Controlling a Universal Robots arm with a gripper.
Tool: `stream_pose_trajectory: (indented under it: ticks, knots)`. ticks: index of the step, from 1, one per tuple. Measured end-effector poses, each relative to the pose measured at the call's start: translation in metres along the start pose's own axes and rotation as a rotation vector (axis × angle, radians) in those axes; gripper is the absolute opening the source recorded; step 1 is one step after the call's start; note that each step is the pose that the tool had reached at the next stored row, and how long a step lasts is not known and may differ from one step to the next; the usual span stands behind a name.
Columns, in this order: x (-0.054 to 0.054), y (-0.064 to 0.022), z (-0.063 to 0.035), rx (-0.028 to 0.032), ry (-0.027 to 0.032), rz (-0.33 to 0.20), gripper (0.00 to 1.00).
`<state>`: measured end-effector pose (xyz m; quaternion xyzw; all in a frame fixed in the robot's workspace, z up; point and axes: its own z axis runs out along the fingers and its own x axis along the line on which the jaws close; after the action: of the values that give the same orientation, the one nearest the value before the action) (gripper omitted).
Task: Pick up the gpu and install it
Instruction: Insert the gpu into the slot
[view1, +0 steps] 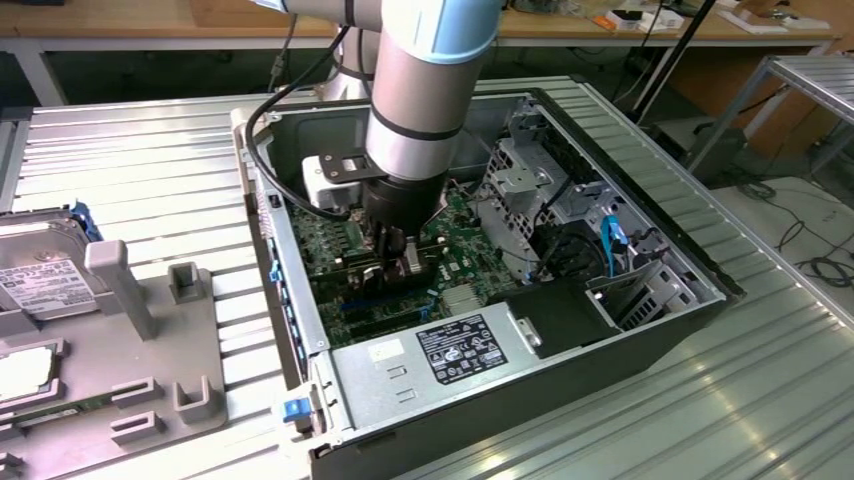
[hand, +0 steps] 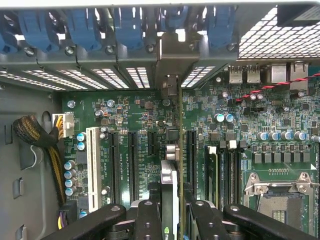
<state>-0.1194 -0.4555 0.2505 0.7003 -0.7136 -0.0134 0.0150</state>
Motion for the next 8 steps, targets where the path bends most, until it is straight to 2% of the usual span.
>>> stream_pose_trajectory:
  ticks: [8]
  knots:
    - [0.0004,0.0000,0.0018,-0.0001,0.0004,-0.005,0.27]
